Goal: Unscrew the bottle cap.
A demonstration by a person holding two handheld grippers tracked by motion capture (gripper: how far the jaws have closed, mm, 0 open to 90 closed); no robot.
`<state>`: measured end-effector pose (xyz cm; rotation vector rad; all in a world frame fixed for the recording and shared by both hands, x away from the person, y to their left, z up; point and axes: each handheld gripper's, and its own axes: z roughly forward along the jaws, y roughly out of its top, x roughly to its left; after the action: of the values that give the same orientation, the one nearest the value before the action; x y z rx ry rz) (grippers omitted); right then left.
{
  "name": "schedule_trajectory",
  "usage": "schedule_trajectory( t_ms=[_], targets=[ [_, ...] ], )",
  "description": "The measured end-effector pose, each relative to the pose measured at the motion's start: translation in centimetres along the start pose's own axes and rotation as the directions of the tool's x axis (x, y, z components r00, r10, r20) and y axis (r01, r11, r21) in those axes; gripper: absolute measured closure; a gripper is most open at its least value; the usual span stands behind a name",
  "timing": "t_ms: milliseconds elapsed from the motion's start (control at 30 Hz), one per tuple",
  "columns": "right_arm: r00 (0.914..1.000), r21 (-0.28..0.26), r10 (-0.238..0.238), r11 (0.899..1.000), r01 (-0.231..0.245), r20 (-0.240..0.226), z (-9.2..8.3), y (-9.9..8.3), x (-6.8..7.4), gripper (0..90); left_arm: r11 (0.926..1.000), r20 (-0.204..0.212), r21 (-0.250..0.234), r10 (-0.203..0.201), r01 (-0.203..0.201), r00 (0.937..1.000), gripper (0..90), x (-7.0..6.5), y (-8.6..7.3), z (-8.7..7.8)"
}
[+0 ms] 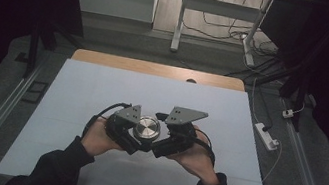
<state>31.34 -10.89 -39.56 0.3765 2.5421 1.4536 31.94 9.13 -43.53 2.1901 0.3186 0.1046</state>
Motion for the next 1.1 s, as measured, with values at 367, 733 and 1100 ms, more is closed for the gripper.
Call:
schedule_trajectory(
  t_ms=[367, 733, 1100],
  targets=[
    [0.9785, -0.001, -0.036, 0.999, 0.037, -0.203, -0.4, -0.5, -0.4, 18.0, 0.9945, 0.17, -0.022, 0.105, -0.103, 0.9798, 15.6, -0.6, 0.0, 0.1],
    [0.8721, -0.135, -0.117, 0.989, 0.059, -0.475, -0.8, -2.1, -2.1, 13.6, 0.9881, 0.247, -0.049, 0.153, -0.146, 0.9569, 15.6, -1.3, 0.3, 0.4],
    [0.9977, -0.013, 0.057, 0.998, -0.058, -0.037, -0.5, -0.5, -1.1, 6.9, 0.9998, -0.026, 0.017, -0.007, 0.008, 0.9996, 15.6, 0.0, 0.0, 0.2]
  ],
)
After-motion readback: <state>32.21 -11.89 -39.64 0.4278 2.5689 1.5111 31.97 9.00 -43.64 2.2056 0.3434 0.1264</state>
